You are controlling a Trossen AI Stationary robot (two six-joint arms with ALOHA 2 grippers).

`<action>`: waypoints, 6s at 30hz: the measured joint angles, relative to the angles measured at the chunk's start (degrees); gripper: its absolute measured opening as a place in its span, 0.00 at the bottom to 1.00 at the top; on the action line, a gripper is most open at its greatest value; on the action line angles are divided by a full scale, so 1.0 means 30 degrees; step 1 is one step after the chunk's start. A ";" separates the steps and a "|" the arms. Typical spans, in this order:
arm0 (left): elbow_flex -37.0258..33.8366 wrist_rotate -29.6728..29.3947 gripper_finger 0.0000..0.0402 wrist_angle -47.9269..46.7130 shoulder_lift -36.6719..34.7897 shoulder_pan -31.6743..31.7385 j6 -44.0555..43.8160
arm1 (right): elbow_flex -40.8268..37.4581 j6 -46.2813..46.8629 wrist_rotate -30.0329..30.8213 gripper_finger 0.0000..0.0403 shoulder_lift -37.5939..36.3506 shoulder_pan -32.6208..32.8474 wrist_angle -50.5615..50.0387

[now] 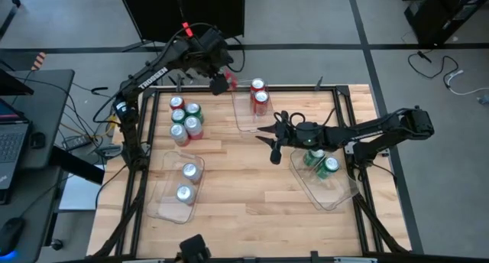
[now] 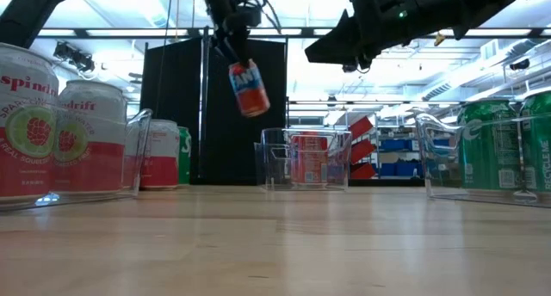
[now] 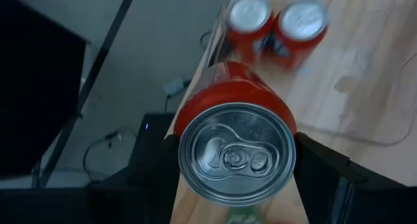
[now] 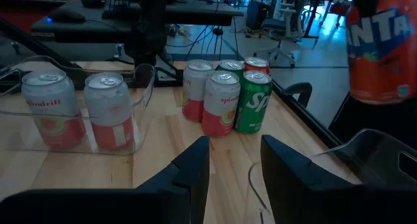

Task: Sort soda cans
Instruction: Put the orange soda can into the top transparent bin

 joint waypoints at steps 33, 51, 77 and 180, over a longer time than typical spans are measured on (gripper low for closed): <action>-0.0007 0.1154 0.64 0.3217 0.6419 -0.0458 0.1412 | 0.0000 0.0940 0.0000 0.30 -0.0064 -0.0109 -0.0738; 0.0150 0.0369 0.79 0.4052 0.6397 -0.0456 0.1393 | 0.0000 0.0940 0.0000 0.29 -0.0057 -0.0109 -0.0867; 0.1401 -0.0663 0.01 -0.4952 0.0098 -0.0512 -0.1715 | 0.0007 0.0908 -0.0160 0.30 0.1610 -0.0109 -0.1087; -1.7857 -0.0394 0.69 0.4096 -0.6666 0.7960 -0.5468 | 0.0000 0.0019 -0.1647 0.55 0.2005 -0.0087 0.0627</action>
